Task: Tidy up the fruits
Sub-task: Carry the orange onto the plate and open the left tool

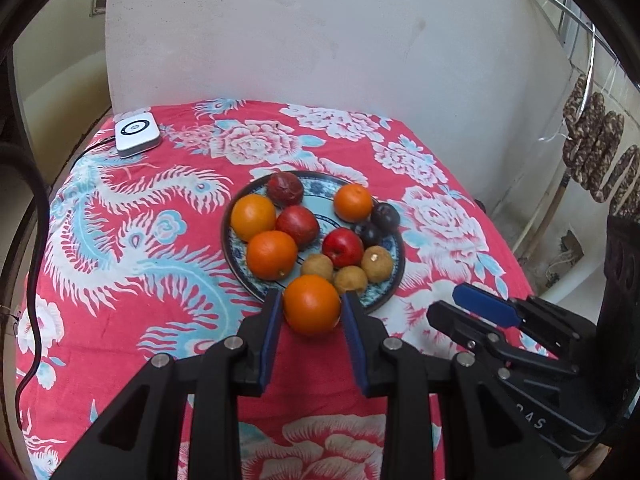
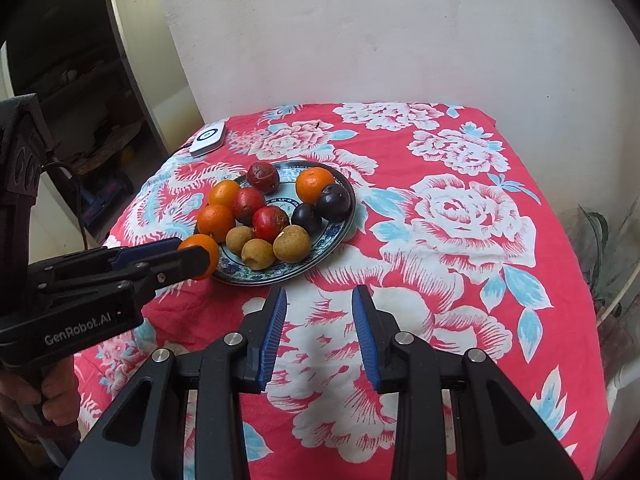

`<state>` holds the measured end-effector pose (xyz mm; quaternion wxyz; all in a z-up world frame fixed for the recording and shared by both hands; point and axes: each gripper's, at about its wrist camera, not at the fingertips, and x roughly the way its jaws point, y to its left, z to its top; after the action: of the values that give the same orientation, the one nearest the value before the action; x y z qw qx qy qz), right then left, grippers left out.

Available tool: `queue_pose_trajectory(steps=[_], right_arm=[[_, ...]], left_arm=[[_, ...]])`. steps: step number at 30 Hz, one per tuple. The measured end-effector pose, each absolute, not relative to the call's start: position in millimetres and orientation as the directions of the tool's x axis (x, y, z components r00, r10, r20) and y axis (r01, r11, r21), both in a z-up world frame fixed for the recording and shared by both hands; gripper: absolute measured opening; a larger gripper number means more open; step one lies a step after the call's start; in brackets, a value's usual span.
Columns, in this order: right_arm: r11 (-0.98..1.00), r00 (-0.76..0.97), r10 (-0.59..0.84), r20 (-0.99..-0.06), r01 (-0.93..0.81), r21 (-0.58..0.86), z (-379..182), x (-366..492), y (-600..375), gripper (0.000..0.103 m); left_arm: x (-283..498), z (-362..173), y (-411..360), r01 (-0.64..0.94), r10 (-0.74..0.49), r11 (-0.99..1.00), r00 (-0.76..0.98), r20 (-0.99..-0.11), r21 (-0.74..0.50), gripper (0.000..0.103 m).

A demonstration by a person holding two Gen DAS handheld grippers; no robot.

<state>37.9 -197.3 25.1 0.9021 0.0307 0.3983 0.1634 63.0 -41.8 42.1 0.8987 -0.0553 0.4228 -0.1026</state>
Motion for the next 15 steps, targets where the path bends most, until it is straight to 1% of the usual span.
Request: queue_pose_trajectory(steps=[12, 15], right_arm=[[0.943, 0.625, 0.322, -0.711, -0.277, 0.184, 24.2, 38.7, -195.4, 0.035], [0.942, 0.623, 0.325, -0.711, -0.280, 0.186, 24.5, 38.6, -194.2, 0.035]], left_arm=[[69.7, 34.0, -47.4, 0.143, -0.198, 0.980, 0.652, -0.732, -0.137, 0.032], [67.9, 35.6, -46.8, 0.147, -0.201, 0.979, 0.655, -0.728, -0.138, 0.038]])
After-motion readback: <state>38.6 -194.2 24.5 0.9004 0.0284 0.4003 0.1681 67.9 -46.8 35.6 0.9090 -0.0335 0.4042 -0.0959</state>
